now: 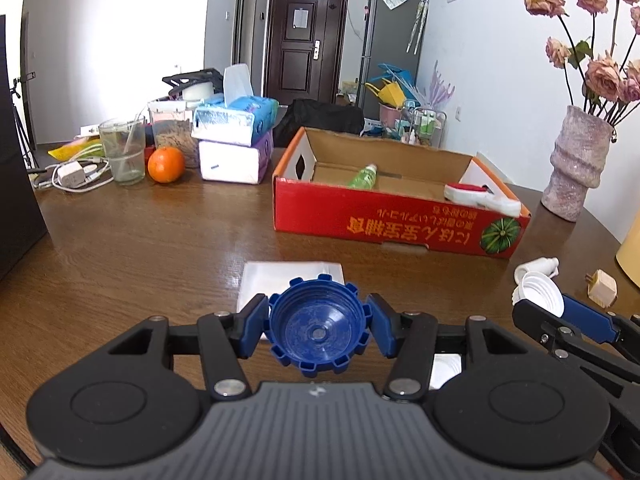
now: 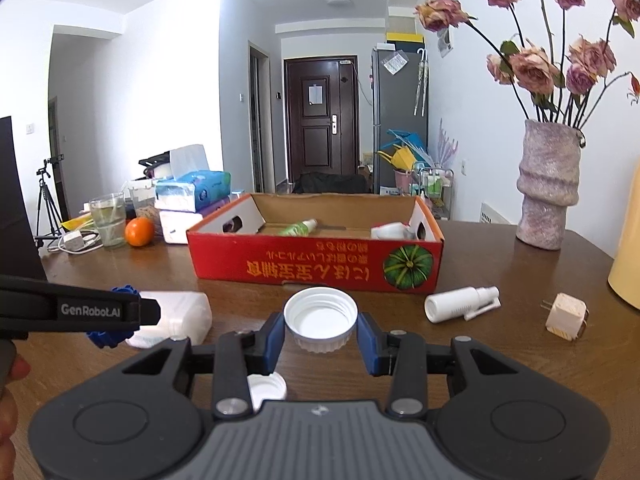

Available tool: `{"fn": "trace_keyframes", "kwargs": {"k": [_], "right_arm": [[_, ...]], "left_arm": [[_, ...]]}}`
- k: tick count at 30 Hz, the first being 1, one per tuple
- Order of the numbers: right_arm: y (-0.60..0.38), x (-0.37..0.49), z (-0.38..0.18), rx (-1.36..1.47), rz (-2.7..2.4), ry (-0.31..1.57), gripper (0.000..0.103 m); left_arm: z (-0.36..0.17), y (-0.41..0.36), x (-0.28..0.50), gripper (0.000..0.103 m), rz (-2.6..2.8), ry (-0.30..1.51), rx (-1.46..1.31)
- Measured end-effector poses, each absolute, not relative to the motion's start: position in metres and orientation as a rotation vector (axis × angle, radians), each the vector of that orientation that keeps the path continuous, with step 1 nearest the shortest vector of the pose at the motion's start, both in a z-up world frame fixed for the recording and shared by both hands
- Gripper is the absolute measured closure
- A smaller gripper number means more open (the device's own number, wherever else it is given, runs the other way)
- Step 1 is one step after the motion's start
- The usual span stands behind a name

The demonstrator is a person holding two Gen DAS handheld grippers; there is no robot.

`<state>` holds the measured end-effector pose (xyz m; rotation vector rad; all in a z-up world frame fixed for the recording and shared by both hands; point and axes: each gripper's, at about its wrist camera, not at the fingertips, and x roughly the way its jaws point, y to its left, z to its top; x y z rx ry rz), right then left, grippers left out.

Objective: Organize rigid objects
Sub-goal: 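Carry the blue cap and white cap toward the red box with both grippers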

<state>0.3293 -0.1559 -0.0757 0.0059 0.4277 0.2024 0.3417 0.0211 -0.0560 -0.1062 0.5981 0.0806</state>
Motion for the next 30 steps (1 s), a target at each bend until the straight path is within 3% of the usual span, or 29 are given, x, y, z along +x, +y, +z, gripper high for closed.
{"fn": "trace_keyframes", "kwargs": {"k": [30], "right_arm": [[-0.157,0.399,-0.044,0.055,0.184,0.327,0.064]], "left_arm": [[-0.02,0.003,0.414,0.048,0.08,0.525,-0.109]]}}
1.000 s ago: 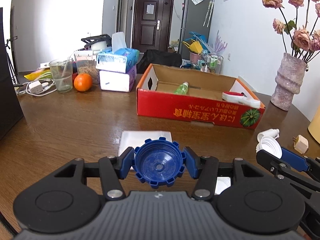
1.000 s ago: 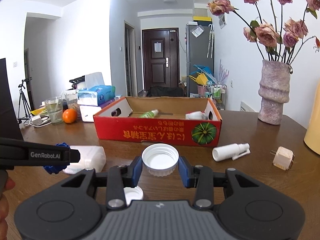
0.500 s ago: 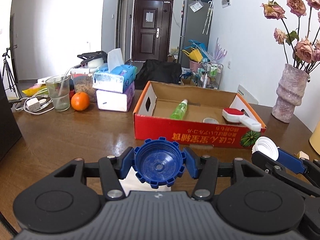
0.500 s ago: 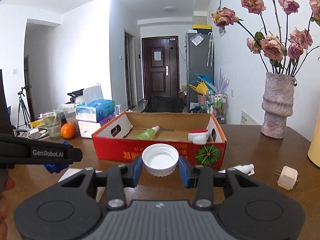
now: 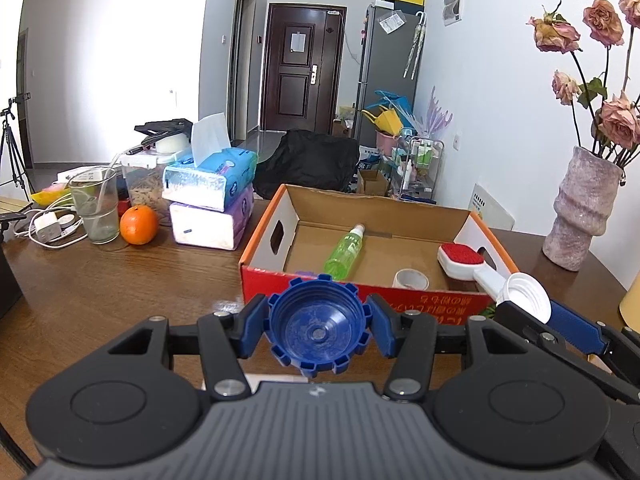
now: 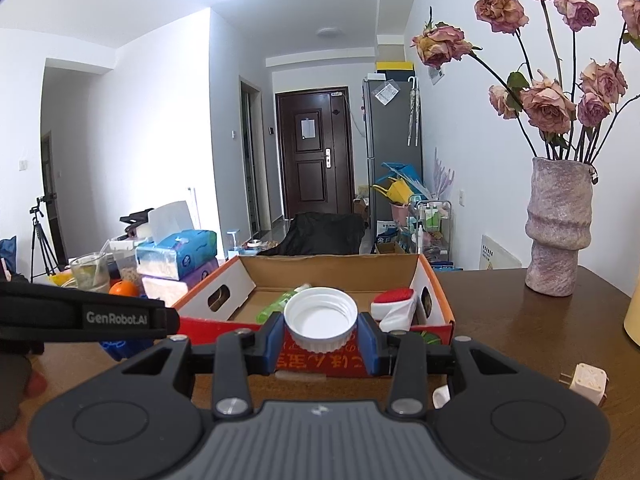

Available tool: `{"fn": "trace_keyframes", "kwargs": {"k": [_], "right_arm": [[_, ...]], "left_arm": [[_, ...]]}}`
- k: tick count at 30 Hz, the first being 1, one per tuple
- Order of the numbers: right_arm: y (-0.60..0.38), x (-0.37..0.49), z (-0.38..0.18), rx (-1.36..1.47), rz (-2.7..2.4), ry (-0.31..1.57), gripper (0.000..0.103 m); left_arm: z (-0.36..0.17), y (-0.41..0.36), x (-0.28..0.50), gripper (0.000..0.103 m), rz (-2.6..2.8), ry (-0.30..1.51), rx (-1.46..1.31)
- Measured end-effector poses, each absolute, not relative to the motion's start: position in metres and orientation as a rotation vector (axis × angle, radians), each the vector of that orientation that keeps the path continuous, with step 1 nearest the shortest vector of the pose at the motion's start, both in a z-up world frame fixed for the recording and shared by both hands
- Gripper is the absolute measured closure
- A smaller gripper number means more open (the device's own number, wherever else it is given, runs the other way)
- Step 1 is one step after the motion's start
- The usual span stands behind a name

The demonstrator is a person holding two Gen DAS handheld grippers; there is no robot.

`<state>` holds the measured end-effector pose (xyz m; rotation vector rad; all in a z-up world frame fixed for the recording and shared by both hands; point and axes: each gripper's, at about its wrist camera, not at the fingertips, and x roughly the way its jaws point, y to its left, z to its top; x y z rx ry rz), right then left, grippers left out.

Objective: Organize rigid objects
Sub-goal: 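Carry the blue cap and white cap toward the red box with both grippers, then lower both caps into the red box and open both grippers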

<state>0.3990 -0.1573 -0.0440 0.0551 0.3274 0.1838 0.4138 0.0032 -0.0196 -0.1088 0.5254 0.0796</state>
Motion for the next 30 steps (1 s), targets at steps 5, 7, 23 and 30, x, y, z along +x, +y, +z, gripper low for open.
{"fn": "trace_keyframes", "kwargs": {"k": [5,7,23,30], "right_arm": [[-0.159,0.412,-0.044,0.066,0.183,0.326,0.064],[-0.159,0.418,-0.044,0.068,0.181,0.326,0.064],[-0.167,0.464,-0.049,0.088,0.163,0.342,0.064],[-0.167,0.481,-0.049,0.093,0.159,0.338,0.064]], "left_arm": [[-0.017,-0.001,0.428,0.048,0.076,0.516,-0.116],[-0.017,-0.002,0.434,0.048,0.075,0.513,-0.121],[-0.015,-0.008,0.479,0.048,0.081,0.504,-0.141],[-0.016,-0.009,0.499,0.048,0.085,0.51,-0.142]]}}
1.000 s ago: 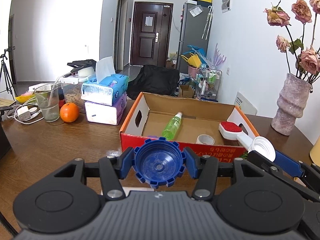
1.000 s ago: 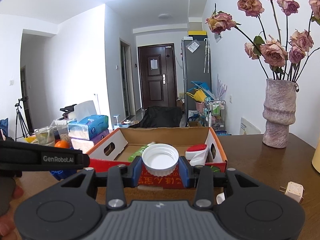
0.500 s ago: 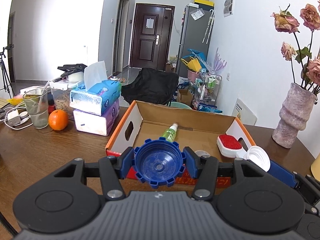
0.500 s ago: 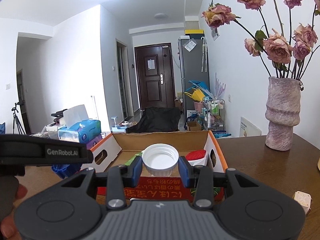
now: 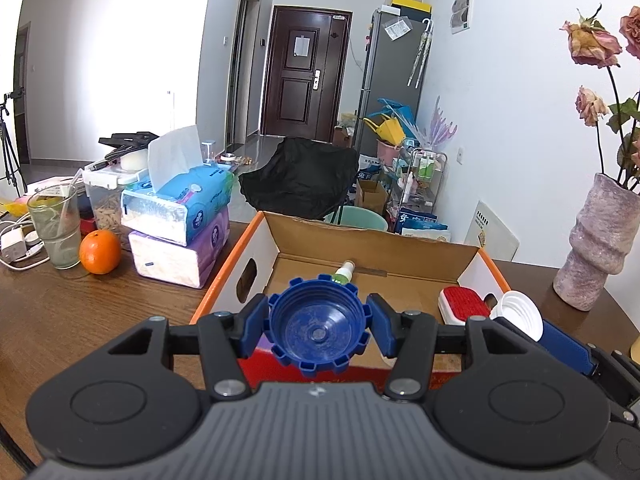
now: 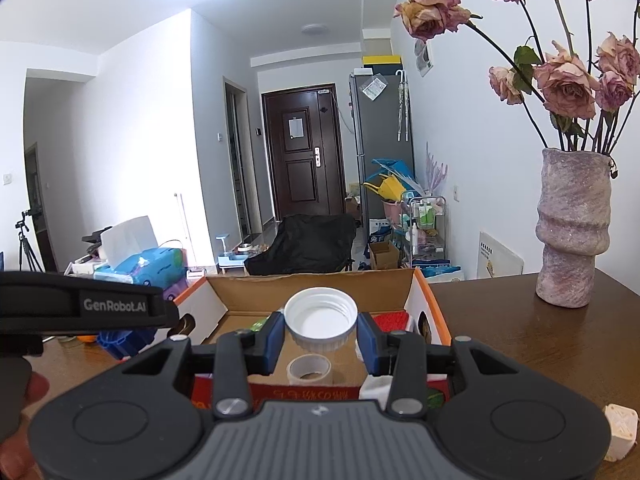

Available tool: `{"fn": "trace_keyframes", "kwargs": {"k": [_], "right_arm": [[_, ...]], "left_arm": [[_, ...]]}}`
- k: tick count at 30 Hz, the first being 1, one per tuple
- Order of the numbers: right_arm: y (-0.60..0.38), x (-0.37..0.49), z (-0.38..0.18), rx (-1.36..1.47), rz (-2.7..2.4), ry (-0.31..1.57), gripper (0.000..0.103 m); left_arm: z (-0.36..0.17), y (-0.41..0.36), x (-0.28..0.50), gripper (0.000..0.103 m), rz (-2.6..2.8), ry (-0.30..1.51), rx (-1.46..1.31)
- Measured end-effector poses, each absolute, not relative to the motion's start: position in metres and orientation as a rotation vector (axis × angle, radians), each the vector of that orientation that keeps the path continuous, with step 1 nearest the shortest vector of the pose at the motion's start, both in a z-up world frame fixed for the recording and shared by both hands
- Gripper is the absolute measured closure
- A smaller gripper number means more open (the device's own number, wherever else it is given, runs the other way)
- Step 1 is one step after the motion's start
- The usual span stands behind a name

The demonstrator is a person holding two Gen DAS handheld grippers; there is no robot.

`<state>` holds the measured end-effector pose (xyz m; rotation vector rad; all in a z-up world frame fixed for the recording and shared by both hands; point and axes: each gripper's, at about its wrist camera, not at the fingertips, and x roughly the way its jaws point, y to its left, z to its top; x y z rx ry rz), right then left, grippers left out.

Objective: Organize rigid objects
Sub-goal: 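Lower both caps into the red box and open both grippers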

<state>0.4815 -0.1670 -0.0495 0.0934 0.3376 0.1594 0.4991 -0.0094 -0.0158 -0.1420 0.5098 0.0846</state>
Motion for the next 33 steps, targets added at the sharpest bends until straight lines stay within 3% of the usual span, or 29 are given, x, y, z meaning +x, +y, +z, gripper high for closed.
{"fn": "trace_keyframes", "kwargs": {"k": [33], "right_arm": [[-0.165,0.569,-0.067,0.055,0.149,0.395,0.064]], "left_arm": [[-0.033,-0.002,0.589,0.048,0.126,0.562,-0.121]]}}
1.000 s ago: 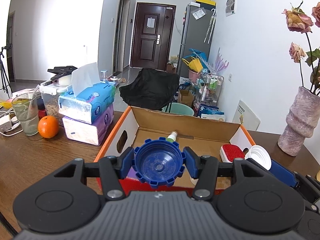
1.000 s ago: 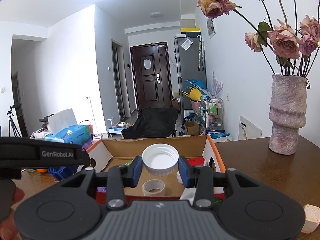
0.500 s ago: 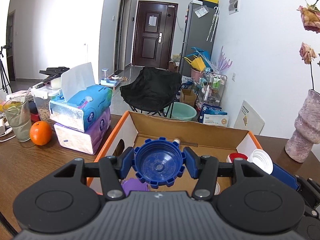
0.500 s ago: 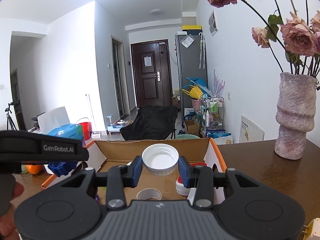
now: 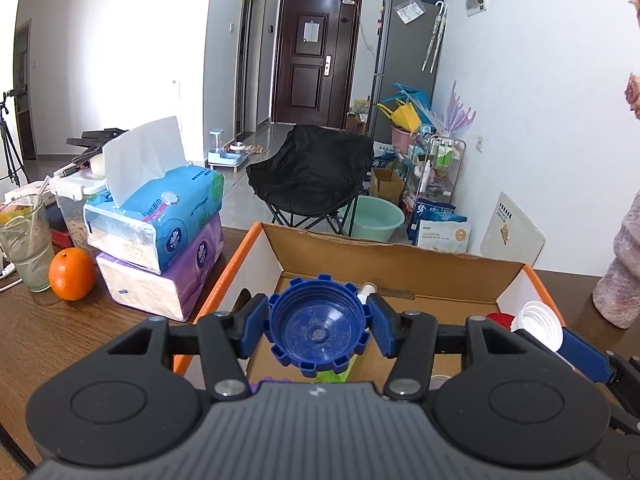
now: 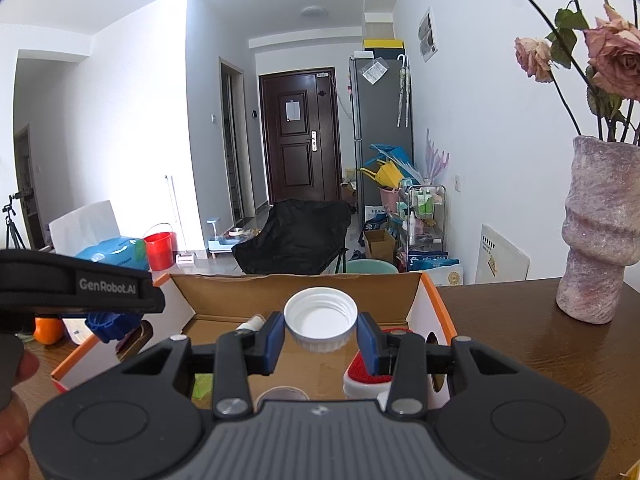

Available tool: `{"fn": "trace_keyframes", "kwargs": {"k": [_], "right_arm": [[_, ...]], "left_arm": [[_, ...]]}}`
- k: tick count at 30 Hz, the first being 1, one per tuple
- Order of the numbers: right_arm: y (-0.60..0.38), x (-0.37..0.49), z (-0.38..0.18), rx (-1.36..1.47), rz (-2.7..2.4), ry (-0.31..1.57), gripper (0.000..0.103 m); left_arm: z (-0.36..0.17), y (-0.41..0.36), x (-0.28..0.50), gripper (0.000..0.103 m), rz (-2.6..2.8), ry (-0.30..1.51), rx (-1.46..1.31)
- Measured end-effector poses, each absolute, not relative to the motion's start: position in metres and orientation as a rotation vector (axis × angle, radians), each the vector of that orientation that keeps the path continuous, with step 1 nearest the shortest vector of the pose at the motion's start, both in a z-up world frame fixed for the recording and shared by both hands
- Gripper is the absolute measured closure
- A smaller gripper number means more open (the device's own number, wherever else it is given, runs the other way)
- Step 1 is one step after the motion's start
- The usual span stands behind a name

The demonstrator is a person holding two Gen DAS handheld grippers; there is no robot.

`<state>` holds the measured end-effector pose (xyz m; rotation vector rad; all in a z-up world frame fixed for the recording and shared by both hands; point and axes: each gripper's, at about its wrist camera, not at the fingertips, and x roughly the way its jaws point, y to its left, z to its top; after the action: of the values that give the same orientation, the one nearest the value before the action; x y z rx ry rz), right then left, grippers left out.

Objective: Organize rigid objects
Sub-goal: 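Lower both caps into the red box and open both grippers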

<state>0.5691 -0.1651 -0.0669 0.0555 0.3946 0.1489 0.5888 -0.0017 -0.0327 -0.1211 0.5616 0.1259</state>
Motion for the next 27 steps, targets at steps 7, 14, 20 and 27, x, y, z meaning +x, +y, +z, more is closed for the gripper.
{"fn": "trace_keyframes", "kwargs": {"k": [7,14,20,27], "right_arm": [[-0.164,0.581,-0.072,0.046,0.142,0.411,0.064],[-0.163,0.589,-0.076,0.021,0.15,0.434,0.064],[-0.166,0.586,-0.073,0.021,0.136,0.442,0.052],[-0.176,0.577,-0.063,0.044,0.094,0.39,0.0]], "left_arm": [[-0.04,0.0,0.604,0.048,0.137,0.581,-0.105],[-0.046,0.001,0.613,0.048,0.139,0.599,-0.088],[-0.045,0.005,0.611,0.028,0.14,0.597,-0.092],[-0.04,0.009,0.606,0.005,0.163,0.564,-0.086]]}}
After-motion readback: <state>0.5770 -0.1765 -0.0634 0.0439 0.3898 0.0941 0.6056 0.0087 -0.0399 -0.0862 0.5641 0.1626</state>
